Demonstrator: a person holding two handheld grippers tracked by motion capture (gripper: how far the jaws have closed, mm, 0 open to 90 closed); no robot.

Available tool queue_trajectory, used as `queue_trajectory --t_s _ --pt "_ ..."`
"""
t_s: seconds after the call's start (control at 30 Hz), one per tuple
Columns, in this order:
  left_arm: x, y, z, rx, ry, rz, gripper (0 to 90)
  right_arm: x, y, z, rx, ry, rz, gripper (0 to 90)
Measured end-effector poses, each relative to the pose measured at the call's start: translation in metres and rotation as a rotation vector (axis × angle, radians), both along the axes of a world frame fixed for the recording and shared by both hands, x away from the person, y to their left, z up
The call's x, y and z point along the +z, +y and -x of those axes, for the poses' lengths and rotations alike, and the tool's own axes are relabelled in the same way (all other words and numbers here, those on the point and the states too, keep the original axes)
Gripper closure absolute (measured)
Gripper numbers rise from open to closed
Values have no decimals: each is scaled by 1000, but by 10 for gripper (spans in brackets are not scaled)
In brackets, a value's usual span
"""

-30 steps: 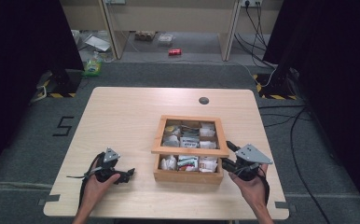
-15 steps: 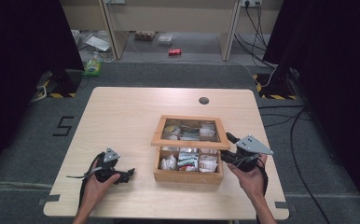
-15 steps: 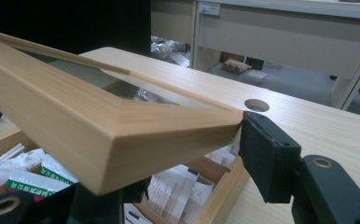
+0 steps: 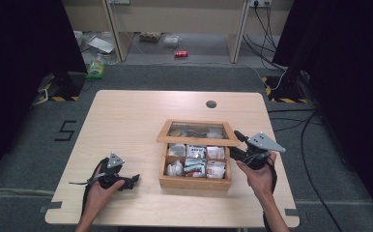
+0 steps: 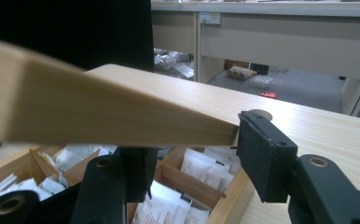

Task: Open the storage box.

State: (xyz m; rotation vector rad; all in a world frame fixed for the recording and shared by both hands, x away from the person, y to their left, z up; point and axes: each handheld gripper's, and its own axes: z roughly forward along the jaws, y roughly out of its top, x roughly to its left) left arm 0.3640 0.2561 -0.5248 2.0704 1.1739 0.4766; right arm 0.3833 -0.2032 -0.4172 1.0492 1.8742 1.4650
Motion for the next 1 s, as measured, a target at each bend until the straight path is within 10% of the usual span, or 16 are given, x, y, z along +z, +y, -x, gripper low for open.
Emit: queue_trajectory --t_s 1.0 --pt "0 0 0 1 0 0 0 5 0 -51 -55 -16 -99 518"
